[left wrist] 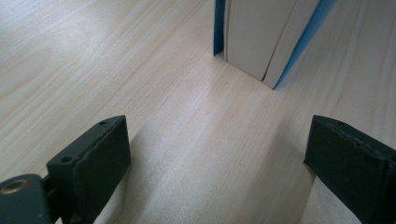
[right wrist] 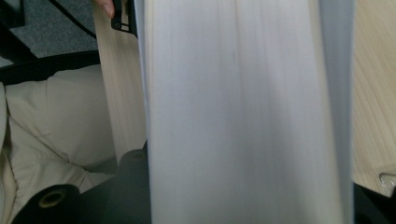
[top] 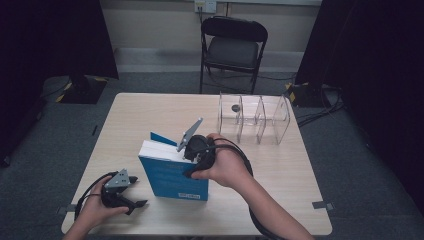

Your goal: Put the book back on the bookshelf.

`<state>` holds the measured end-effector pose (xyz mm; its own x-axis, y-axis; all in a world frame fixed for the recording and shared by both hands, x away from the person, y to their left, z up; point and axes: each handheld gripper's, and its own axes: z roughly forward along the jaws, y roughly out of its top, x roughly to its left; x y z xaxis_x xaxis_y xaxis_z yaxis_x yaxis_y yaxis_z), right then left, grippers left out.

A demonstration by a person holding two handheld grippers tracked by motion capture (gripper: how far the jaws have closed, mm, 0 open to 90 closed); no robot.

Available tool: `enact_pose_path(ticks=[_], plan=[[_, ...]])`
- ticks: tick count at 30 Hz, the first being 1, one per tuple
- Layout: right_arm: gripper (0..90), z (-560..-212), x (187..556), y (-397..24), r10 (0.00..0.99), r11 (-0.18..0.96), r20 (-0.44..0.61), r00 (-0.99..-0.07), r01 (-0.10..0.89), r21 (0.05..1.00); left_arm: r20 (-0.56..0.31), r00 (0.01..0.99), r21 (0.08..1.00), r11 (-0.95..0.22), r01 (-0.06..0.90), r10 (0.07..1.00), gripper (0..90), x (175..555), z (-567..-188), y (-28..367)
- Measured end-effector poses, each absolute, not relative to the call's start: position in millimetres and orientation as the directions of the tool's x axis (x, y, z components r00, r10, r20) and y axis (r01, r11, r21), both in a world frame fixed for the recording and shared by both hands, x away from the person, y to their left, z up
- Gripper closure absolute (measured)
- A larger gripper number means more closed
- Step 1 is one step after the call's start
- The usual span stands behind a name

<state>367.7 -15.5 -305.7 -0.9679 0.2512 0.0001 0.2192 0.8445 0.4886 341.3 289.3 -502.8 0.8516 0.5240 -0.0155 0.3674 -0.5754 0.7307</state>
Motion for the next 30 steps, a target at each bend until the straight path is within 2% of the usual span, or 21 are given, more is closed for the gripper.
enact_pose_path(ticks=[14, 23, 30], plan=[[61.6, -304, 365, -22, 0.37, 0.795, 0.021, -0.929, 0.328, 0.51, -0.016, 0.849, 0.732, -0.572, 0.37, 0.529, 6.2, 341, -503, 289], [61.6, -299, 376, -54, 0.476, 0.717, 0.037, -0.879, 0.411, 0.563, -0.015, 0.846, 0.735, -0.568, 0.37, 0.533, 6.1, 341, -503, 288], [61.5, -303, 378, -65, 0.521, 0.738, -0.038, -0.853, 0.428, 0.522, -0.017, 0.845, 0.735, -0.567, 0.372, 0.534, 6.1, 341, -503, 288]])
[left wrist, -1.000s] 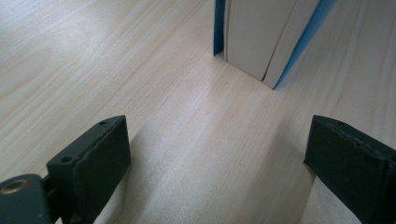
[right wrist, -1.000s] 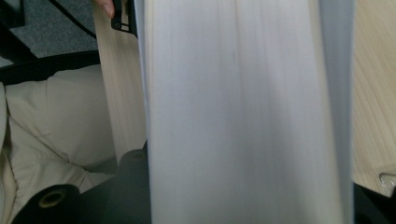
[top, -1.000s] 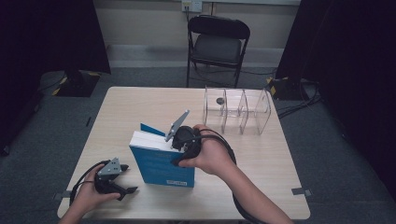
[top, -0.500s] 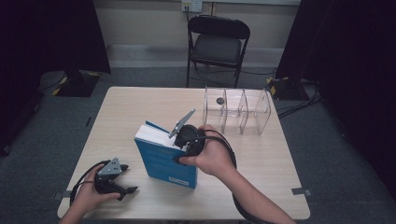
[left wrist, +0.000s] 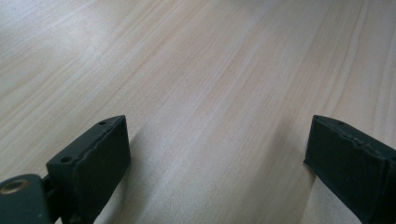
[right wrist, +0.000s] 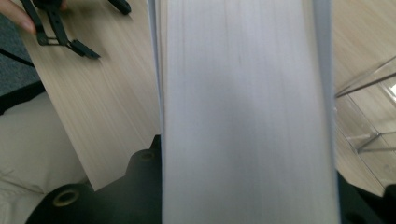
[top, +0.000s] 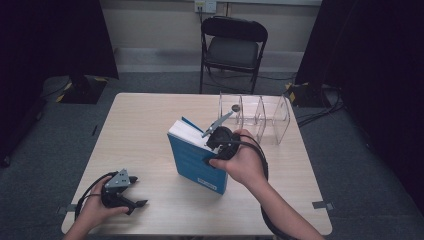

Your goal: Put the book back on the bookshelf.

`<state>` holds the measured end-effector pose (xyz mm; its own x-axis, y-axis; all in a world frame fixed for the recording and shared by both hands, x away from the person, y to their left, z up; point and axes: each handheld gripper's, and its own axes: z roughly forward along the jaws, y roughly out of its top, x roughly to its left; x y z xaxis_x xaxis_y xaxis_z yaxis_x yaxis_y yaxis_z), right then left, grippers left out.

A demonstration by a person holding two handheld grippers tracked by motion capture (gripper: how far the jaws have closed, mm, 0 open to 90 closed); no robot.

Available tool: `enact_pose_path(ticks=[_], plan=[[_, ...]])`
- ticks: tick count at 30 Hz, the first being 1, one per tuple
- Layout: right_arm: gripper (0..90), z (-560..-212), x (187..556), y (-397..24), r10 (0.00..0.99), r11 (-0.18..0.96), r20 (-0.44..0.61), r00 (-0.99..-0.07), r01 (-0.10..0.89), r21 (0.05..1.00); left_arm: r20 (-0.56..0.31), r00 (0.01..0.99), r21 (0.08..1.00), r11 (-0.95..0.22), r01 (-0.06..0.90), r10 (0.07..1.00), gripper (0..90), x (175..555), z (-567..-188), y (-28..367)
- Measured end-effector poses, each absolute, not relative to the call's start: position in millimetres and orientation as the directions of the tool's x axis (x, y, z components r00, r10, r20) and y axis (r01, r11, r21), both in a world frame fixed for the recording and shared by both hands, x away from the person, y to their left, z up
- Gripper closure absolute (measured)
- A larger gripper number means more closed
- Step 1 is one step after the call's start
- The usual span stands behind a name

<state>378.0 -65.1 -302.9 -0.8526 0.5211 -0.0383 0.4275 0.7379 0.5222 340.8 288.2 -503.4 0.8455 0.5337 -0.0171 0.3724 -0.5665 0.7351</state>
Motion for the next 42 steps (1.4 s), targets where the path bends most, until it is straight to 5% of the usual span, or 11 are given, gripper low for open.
enact_pose_path(ticks=[42], plan=[[61.6, -305.5, 379.7, -70.7, 0.559, 0.717, -0.022, -0.829, 0.471, 0.514, -0.017, 0.852, 0.72, -0.585, 0.374, 0.523, 4.7, 341.1, -502.0, 288.3]])
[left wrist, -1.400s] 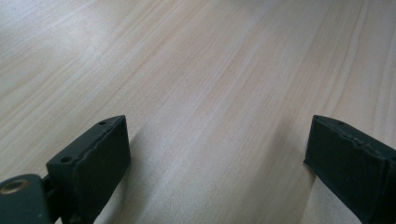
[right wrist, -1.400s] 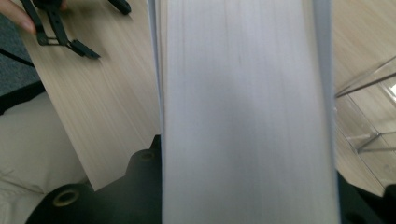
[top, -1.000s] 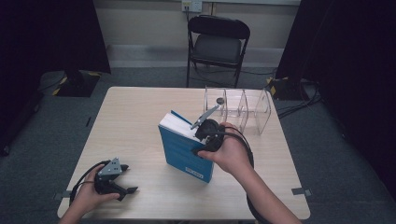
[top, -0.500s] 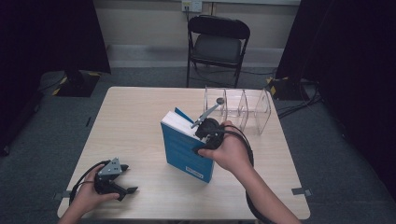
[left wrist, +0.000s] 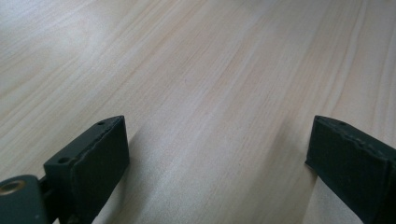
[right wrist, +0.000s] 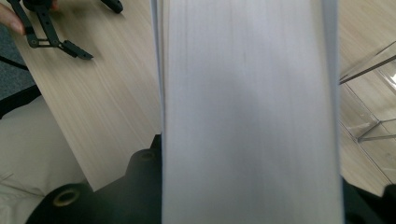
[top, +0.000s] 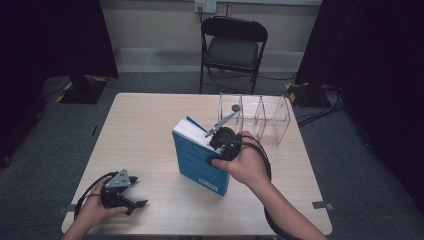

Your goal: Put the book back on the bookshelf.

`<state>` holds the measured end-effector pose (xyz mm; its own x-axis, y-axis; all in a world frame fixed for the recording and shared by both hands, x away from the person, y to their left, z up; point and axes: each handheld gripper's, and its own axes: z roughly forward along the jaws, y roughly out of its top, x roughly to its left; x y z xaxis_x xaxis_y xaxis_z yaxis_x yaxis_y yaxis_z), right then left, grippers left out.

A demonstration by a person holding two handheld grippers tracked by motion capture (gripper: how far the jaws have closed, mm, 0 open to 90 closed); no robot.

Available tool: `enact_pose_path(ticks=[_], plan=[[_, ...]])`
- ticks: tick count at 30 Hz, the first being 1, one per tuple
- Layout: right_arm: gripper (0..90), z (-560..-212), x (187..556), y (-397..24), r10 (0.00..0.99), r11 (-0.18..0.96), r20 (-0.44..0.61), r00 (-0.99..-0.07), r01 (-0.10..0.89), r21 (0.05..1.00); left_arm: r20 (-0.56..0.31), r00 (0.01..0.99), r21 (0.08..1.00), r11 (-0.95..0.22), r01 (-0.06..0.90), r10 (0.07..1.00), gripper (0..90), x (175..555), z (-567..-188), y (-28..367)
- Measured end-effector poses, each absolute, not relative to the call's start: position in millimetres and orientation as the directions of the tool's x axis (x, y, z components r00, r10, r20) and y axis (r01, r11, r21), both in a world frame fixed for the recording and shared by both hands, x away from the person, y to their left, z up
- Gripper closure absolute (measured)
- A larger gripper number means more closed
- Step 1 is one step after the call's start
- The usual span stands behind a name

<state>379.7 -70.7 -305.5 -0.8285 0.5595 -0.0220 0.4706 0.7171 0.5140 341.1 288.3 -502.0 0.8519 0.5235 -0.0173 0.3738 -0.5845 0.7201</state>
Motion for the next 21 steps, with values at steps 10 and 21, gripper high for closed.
enact_pose_path(ticks=[10, 21], plan=[[61.7, -303, 379, -82, 0.597, 0.678, 0.032, -0.802, 0.526, 0.514, -0.015, 0.856, 0.719, -0.589, 0.369, 0.517, 2.9, 341, -502, 288], [61.8, -286, 379, -115, 0.646, 0.632, 0.056, -0.762, 0.574, 0.52, -0.012, 0.857, 0.712, -0.598, 0.369, 0.515, 1.7, 342, -502, 287]])
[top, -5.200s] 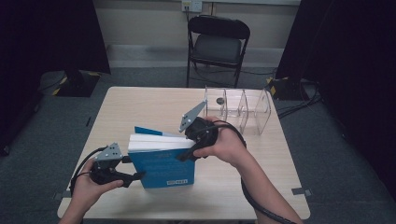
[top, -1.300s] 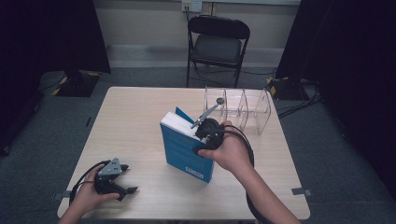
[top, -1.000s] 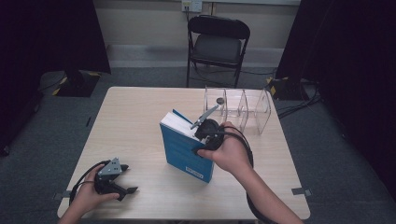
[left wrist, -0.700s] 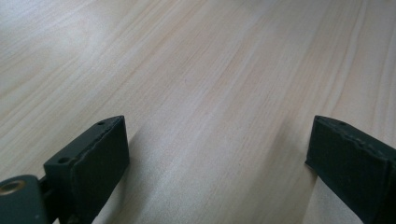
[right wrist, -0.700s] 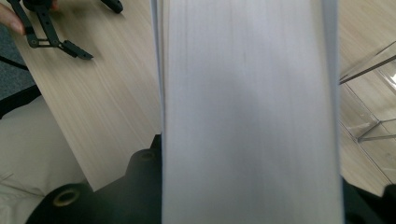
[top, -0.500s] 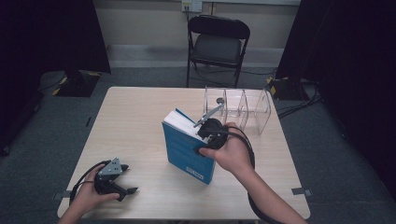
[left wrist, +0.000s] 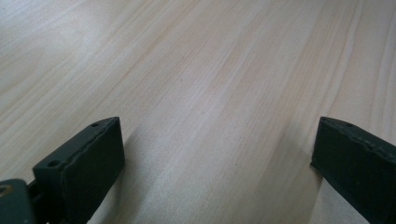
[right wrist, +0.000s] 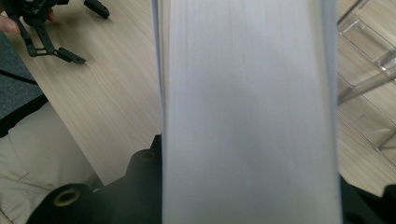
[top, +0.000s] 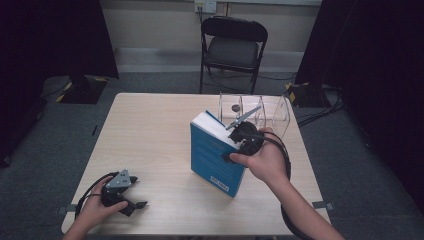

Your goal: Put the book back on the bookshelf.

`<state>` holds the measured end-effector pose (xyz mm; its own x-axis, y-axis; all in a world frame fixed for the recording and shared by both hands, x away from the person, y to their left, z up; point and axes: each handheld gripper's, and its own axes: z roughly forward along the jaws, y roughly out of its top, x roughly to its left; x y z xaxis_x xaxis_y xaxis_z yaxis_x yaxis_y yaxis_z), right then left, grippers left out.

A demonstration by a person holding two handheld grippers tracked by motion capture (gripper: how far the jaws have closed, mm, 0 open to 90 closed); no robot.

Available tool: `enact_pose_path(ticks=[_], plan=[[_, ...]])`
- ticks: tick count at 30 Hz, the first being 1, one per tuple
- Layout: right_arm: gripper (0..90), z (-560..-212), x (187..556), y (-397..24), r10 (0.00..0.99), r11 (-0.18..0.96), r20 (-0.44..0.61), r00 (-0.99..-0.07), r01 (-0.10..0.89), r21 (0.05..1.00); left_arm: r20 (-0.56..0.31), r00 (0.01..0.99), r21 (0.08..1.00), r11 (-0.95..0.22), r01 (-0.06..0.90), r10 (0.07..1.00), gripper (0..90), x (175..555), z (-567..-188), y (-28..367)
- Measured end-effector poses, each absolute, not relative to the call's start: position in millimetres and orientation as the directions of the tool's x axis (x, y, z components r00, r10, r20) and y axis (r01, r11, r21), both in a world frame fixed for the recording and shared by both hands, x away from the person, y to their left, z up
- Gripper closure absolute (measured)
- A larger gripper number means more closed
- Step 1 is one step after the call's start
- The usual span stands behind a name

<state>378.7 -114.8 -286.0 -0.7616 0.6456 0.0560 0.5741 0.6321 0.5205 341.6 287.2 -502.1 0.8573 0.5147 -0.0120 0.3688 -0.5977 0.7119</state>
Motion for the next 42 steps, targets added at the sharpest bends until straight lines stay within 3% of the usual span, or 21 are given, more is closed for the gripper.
enact_pose_path(ticks=[24, 42], plan=[[61.8, -272, 375, -158, 0.723, 0.577, 0.062, -0.688, 0.651, 0.493, -0.012, 0.854, 0.709, -0.598, 0.374, 0.52, 0.0, 342, -502, 287], [61.8, -270, 385, -184, 0.815, 0.47, 0.069, -0.575, 0.726, 0.502, -0.012, 0.854, 0.709, -0.598, 0.374, 0.52, 0.0, 342, -502, 287]])
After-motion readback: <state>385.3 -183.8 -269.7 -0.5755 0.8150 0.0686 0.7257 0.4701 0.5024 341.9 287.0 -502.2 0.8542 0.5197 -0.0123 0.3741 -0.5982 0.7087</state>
